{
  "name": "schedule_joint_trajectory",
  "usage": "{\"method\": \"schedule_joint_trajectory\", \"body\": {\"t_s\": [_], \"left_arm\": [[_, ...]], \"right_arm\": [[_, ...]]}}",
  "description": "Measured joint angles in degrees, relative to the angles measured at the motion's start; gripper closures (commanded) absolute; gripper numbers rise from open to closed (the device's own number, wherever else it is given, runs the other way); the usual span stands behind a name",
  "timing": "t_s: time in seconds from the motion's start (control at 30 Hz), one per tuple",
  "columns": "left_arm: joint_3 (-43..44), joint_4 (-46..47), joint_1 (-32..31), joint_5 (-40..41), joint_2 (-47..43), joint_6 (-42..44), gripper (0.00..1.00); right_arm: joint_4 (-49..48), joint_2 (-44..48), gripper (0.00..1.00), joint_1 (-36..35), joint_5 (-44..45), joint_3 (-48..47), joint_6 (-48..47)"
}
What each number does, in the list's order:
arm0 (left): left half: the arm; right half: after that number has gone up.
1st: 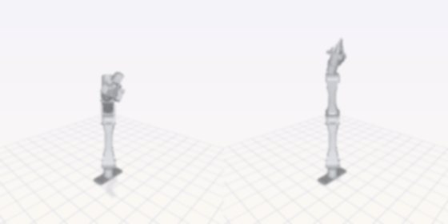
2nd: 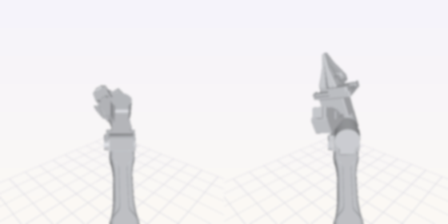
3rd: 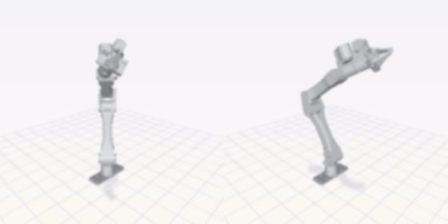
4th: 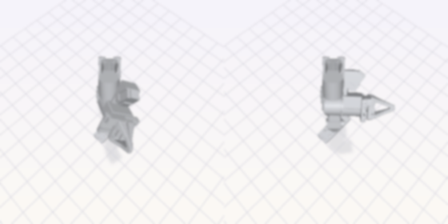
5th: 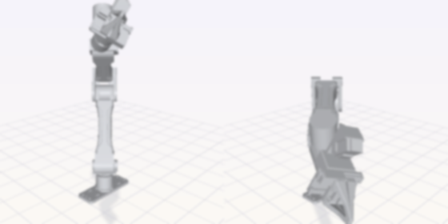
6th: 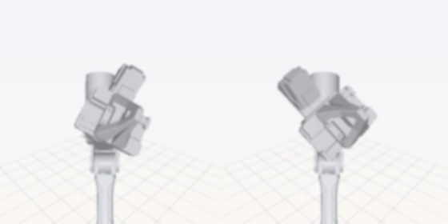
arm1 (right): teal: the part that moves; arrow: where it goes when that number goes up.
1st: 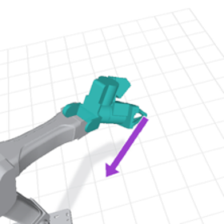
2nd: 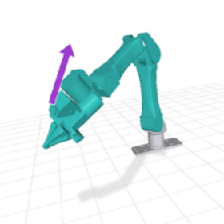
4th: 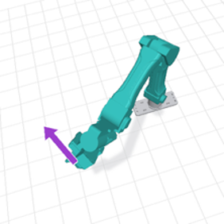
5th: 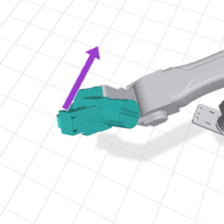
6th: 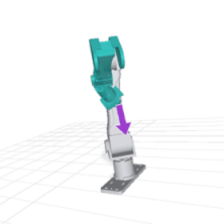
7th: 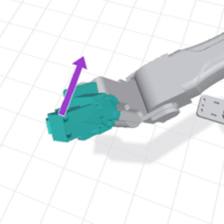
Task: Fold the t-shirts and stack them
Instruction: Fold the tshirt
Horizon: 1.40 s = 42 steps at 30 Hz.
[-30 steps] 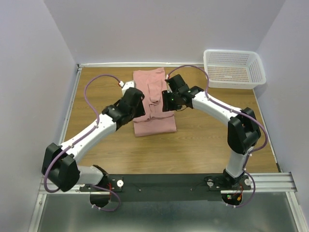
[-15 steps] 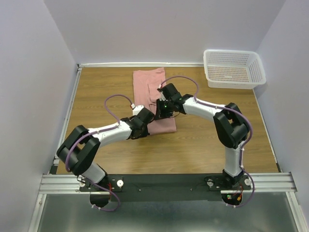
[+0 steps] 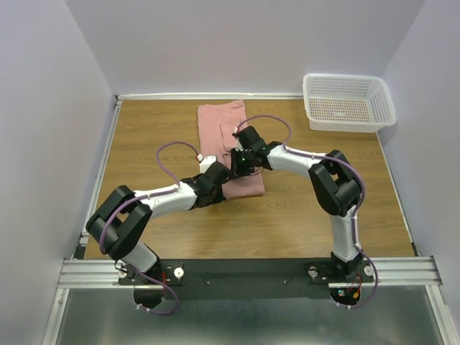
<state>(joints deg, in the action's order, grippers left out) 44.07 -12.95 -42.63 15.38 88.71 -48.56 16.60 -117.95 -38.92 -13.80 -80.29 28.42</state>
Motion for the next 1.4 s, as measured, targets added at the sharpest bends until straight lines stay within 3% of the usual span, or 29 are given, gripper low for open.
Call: {"method": "schedule_joint_trajectory", "body": {"t_s": [0.43,0.53,0.67,0.83,0.97,1.1,1.23,1.4], "left_arm": [[-3.76,3.5,0.0,-1.14,-2.82,-0.17,0.92],[-4.35,1.97,0.0,-1.73,-4.26,-0.22,0.87],[-3.39,-4.74,-0.15,-1.73,-8.17,-0.31,0.7],[2.27,-9.44,1.25,-0.83,-15.52,0.37,0.5],[3.93,-7.67,5.62,-0.92,-19.32,1.95,0.52],[1.86,-3.69,11.8,-3.02,-17.9,4.07,0.66],[1.79,0.17,15.96,-5.22,-10.54,7.06,0.76],[7.98,2.23,18.38,-6.69,2.4,10.43,0.81]], "right_arm": [[-0.59,-8.9,0.76,3.39,11.91,-16.41,-4.33],[-0.61,-10.6,0.74,4.76,13.77,-19.78,-5.57],[-0.48,-8.68,0.66,6.4,14.1,-19.82,-7.17],[-0.87,2.27,0.56,7.02,11.72,-10.99,-7.37],[-1.18,10.16,0.56,7.39,7.26,-4.68,-6.27],[-3.78,12.98,0.56,9.09,-0.98,0.24,-4.87],[-5.81,11.06,0.57,12.44,-8.13,3.19,-3.32],[-10.05,5.22,0.58,15.37,-15.1,3.21,-2.29]]}}
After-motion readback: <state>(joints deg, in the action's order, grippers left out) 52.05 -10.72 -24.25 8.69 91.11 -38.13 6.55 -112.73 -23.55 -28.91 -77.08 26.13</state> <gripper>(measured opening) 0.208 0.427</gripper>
